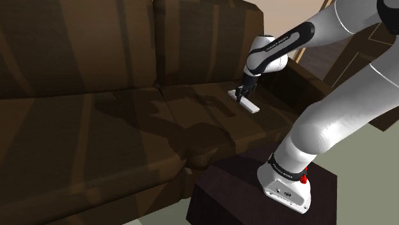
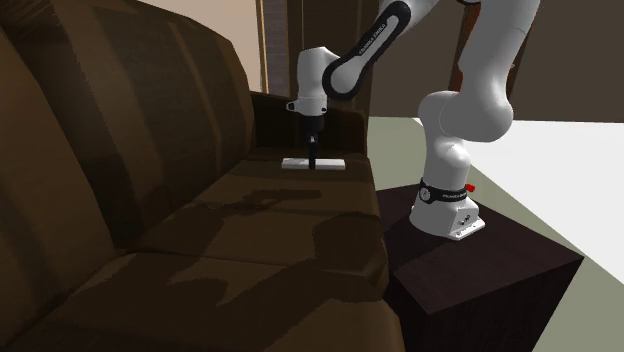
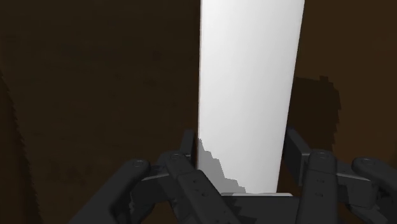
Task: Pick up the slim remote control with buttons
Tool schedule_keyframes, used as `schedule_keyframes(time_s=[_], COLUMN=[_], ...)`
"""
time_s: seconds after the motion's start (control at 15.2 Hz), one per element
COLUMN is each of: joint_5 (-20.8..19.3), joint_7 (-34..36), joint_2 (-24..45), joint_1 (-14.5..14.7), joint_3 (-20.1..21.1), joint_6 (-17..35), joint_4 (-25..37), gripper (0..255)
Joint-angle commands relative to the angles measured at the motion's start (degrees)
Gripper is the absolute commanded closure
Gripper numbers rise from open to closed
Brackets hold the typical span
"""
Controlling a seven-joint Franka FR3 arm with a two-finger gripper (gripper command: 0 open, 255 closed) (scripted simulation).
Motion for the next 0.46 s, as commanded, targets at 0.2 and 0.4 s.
schedule_keyframes(time_s=[0.2, 0.4], joint_5=[-0.69, -0.77], joint_7=[0.54, 0.65], joint_2=[-3.54, -4.31], joint_1=[-0.56, -0.67], joint_3=[1.02, 1.28], joint_6=[-4.99, -6.13], joint_4=[1.54, 1.93], gripper=[255, 255])
